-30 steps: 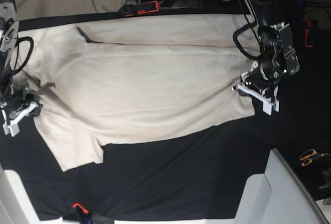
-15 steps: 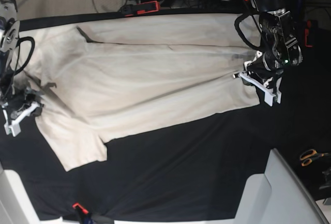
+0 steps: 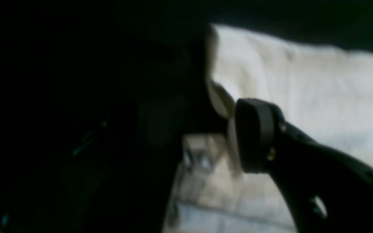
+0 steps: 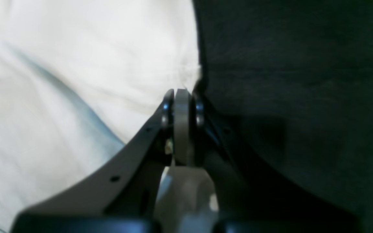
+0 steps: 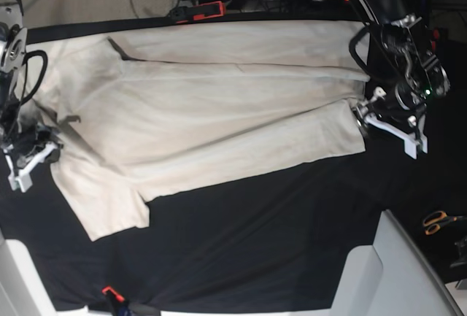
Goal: Fold the T-shirt properly
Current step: 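Fold the gripped side edge inward over the shirt body with the left gripper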
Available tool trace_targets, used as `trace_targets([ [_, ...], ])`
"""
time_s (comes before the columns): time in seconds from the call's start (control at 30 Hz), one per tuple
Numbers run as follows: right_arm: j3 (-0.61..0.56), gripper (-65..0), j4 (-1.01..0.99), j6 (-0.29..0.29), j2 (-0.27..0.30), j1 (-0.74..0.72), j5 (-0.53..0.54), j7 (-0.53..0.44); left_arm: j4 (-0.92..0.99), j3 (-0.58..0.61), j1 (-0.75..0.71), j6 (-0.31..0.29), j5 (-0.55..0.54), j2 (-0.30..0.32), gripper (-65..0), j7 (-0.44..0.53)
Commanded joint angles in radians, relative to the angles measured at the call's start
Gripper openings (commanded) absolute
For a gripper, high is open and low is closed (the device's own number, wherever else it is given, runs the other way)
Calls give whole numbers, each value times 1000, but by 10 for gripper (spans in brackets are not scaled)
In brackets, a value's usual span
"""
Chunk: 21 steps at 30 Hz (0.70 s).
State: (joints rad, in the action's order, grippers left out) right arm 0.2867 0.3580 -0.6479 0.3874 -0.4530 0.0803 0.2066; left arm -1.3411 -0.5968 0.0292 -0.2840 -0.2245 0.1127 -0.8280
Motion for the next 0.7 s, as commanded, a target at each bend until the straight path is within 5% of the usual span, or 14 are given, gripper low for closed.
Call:
trace_targets([
  [0.0, -24, -644, 14, -3, 17, -23, 13, -16, -8, -1, 27, -4, -16, 18, -188, 19],
  [0.67, 10, -644, 16, 0, 11, -23, 16, -16, 392, 2, 234, -4, -17, 48, -189, 88],
])
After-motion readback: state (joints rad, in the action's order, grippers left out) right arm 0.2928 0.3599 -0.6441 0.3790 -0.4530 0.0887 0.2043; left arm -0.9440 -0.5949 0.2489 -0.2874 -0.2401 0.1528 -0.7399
